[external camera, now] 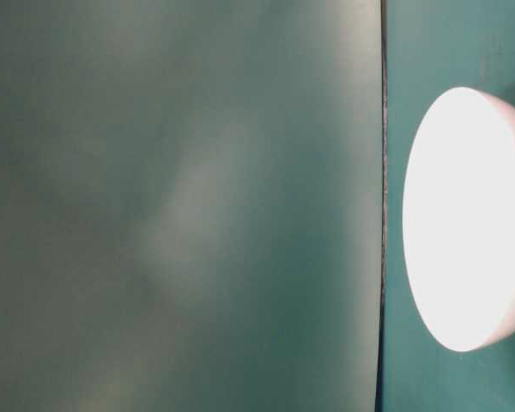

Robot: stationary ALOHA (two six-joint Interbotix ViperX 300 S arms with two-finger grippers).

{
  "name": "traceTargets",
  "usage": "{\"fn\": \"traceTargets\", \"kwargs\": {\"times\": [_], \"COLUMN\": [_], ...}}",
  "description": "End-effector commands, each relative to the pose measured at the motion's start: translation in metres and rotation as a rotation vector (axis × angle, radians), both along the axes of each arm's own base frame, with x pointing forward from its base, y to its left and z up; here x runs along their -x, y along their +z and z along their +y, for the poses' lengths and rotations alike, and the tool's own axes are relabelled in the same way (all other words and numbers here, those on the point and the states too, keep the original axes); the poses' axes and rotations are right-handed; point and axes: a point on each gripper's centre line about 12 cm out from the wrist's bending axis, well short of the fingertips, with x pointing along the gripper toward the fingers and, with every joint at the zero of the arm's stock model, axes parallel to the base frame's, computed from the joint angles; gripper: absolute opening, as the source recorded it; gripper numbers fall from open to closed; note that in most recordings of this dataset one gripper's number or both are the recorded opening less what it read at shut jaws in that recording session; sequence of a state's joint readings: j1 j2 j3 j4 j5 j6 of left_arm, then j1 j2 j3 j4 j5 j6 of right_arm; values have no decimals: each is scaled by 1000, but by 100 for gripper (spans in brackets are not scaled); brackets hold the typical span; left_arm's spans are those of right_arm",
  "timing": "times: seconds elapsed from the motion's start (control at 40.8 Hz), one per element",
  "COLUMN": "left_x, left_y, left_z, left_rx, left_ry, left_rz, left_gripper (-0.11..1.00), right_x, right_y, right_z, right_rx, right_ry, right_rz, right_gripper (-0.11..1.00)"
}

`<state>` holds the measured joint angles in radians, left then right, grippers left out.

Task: Grip the spoon and scoop the red block from the bowl with right arm.
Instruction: 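Move the right gripper toward the pink spoon handle in the dish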

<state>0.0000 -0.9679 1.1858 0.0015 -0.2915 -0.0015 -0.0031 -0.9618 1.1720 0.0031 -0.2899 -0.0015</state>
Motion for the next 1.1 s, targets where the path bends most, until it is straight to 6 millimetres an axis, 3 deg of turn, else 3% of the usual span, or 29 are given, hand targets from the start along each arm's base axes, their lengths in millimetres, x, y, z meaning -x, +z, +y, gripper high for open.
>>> {"fn": "traceTargets", "kwargs": {"times": [0.0,0.613,0.662,0.711,0.809,0.858,1.078], "left_x": [-3,-5,-5,-5,-5,-5,-4], "left_y": [15,16,16,16,16,16,16], "left_z": [0,0,0,0,0,0,0], "left_rx": [-30,-12,-12,-12,-10,-7,6], "left_ry": [-1,-2,0,-2,-2,-2,-3], "left_rz": [-32,-17,-17,-17,-17,-17,-12], "left_gripper": [0,0,0,0,0,0,0], "right_x": [-2,-7,-7,-8,-13,-16,-15], "right_y": [7,6,6,3,-11,-25,-94], "right_z": [2,1,0,0,0,2,23], "right_rx": [-8,-65,-73,-85,-125,-134,-198], "right_ry": [11,2,1,-1,-6,1,73], "right_rz": [-15,20,22,34,83,129,194], "right_gripper": [0,1,5,17,42,49,45]}}
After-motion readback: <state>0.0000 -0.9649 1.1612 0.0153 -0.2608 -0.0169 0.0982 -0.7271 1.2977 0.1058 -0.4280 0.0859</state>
